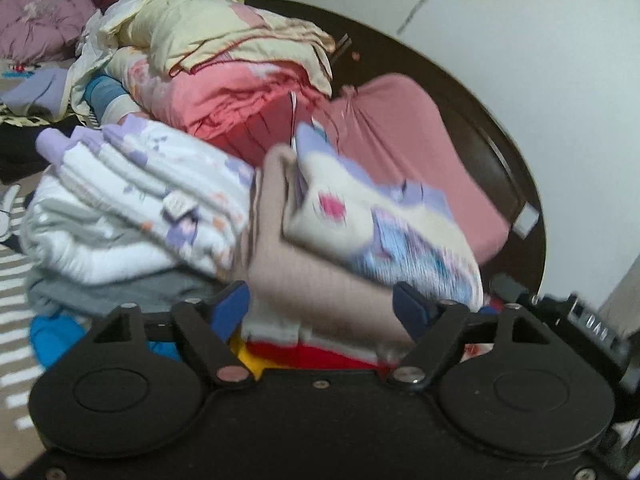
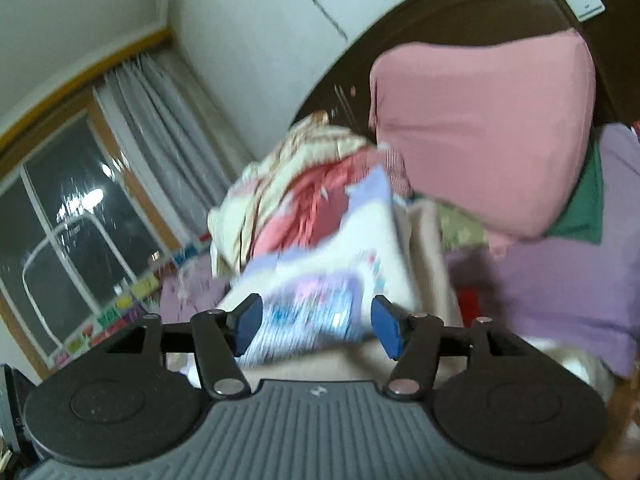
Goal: Fold clothes
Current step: 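Place the bundle on top of the folded stack and open both grippers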
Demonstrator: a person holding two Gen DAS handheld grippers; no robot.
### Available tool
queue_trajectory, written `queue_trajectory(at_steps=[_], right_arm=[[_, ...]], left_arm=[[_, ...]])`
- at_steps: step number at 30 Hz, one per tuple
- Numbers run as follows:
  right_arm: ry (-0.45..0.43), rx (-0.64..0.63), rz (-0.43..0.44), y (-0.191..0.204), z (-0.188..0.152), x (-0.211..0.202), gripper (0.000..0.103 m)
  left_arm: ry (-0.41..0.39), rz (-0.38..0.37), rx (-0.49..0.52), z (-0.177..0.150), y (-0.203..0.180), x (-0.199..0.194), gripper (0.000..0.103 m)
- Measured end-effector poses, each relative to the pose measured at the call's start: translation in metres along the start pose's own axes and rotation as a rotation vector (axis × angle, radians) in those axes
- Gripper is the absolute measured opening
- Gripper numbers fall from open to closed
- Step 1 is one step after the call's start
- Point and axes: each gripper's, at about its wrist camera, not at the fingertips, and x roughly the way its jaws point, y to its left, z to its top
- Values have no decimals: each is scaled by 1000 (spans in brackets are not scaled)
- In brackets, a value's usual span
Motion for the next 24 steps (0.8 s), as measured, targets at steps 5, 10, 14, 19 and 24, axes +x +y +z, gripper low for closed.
queue_trajectory(at_steps=[5, 10, 14, 19, 24], right_arm=[[50, -33, -29, 32, -10, -31, 98], [71, -138, -140, 62, -7, -48, 103], [93, -182, -208, 71, -5, -61, 103], [138, -194, -279, 79, -2, -71, 103], [145, -213, -309, 83, 0, -84, 103]], left_arm=[[16, 72, 70, -12, -16, -26, 95], [18, 240, 148, -14, -40, -50, 103], [11, 267, 233, -13, -60, -67, 103], [-31, 297, 339, -12, -86, -83, 103], [-48, 304, 374, -12, -102, -96, 103]])
